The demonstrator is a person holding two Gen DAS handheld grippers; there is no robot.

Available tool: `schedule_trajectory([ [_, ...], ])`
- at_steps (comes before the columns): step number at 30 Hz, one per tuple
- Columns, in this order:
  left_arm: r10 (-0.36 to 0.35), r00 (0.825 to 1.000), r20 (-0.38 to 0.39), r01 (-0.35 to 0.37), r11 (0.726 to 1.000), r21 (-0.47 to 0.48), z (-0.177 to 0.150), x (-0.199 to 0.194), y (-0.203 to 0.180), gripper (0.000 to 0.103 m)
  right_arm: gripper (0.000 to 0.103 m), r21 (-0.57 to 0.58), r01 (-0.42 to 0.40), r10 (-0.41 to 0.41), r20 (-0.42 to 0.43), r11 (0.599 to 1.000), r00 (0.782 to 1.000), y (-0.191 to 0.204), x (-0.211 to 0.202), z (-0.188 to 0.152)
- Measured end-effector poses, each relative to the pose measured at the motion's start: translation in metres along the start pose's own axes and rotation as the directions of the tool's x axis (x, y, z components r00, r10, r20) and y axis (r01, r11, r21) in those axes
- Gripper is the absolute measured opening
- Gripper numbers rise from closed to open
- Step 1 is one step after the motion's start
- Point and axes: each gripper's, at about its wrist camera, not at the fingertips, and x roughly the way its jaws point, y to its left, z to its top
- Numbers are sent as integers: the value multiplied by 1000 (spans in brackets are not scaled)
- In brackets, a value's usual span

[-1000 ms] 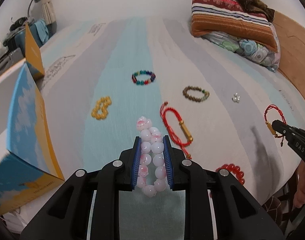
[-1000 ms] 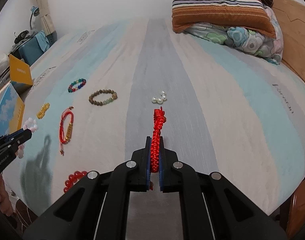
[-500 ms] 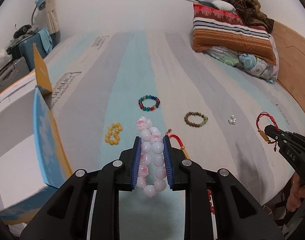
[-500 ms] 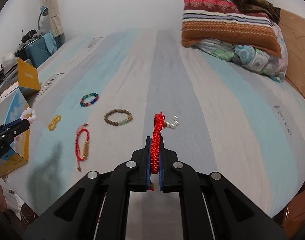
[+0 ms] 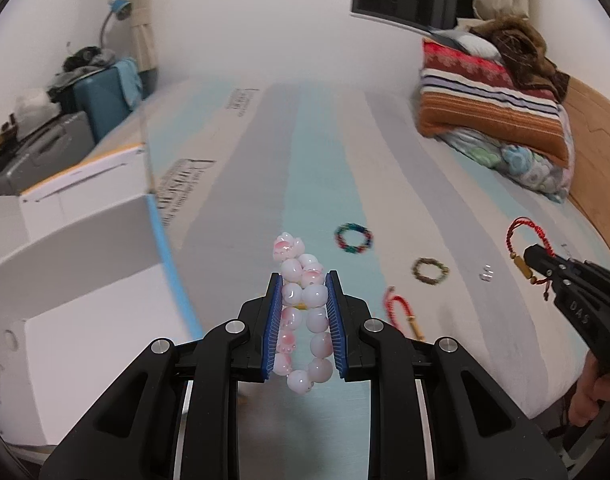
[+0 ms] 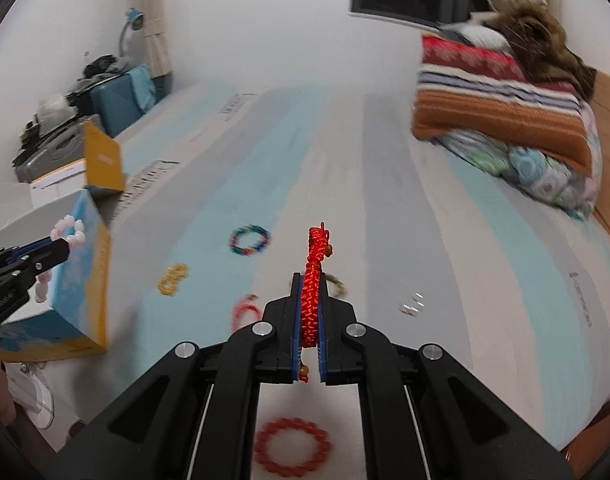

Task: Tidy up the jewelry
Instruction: 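Carry the white bracelet with the left tool while the right tool carries the red cord bracelet into the box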

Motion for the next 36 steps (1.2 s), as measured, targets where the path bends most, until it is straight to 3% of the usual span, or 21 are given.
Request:
schedule_trajectory([
  [10, 110, 994, 10, -108, 990, -86, 0, -31, 80, 22, 5, -102, -111, 116, 44, 989, 992, 94, -17, 33],
  [21, 215, 976, -28, -217, 961, -172, -22, -58, 161, 22, 5, -234, -252, 265, 25, 939, 964, 221, -23, 42],
  [30, 287, 948, -141, -314, 918, -243, -50, -55, 221, 22, 5, -292, -341, 333, -79, 894, 940, 296, -2, 32],
  [36, 260, 933, -250, -325, 906, -273, -66, -31, 245, 22, 5, -325, -366, 309, -215, 872, 926, 334, 32, 19],
])
